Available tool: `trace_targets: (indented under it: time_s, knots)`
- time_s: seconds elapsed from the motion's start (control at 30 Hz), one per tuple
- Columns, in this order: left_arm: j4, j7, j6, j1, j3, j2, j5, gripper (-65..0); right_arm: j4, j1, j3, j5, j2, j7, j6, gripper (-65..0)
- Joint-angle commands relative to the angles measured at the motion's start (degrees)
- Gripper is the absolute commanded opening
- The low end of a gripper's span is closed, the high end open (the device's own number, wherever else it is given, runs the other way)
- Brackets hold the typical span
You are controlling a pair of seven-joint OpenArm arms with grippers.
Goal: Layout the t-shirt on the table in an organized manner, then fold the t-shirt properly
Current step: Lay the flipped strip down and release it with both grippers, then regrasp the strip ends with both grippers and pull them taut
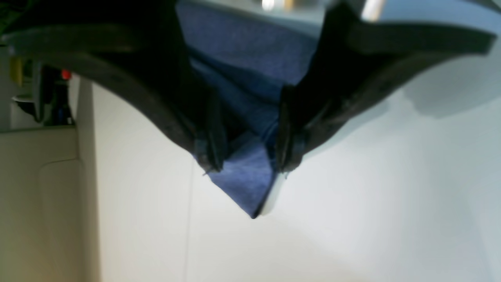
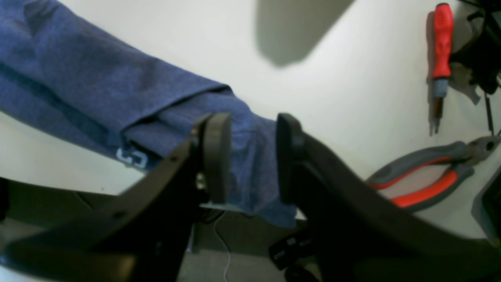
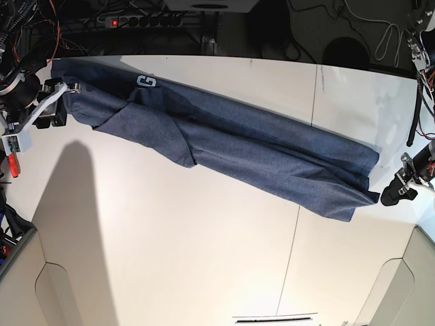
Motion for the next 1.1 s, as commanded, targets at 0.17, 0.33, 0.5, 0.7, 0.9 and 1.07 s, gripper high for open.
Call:
trace_targets:
  time_s: [0.17,0.33,0.5,0.7,0.9,1.07]
  knots:
    - [0.92,-3.93,-0.71,-1.09,-1.05,-1.88,-1.53,-39.0,1.16,0.17,0.39,0.44,0.61,2.6,0.2,-45.0]
    - [0.92,-8.63,-0.71,-1.99,-3.17,-1.53,-8.87,-44.7,1.16,0.63,0.37,0.74,0.59,8.44,0.2,-51.8]
    - [0.92,-2.47,-0.71,-5.9,-2.84,2.56,-8.37,-65.0,1.14,1.66,0.35,5.35,-0.87,11.56,0.2,-65.0]
    - [0.9,3.17,-0.71,-6.62,6.23,8.35,-6.21,-65.0,1.14,0.66,-0.07,8.59,-8.04,9.2,0.22,-65.0]
    - [0.9,-1.05,-0.71,-6.62,11.91,9.66,1.49,-65.0,-0.04,-4.26,-0.04,4.39,-10.49,8.63,0.2,-65.0]
    - [0.9,-5.27,-0.71,-6.05,11.91,9.55,13.07,-65.0,-7.91,-6.45,-0.04,2.8,-10.47,12.13,0.22,-65.0]
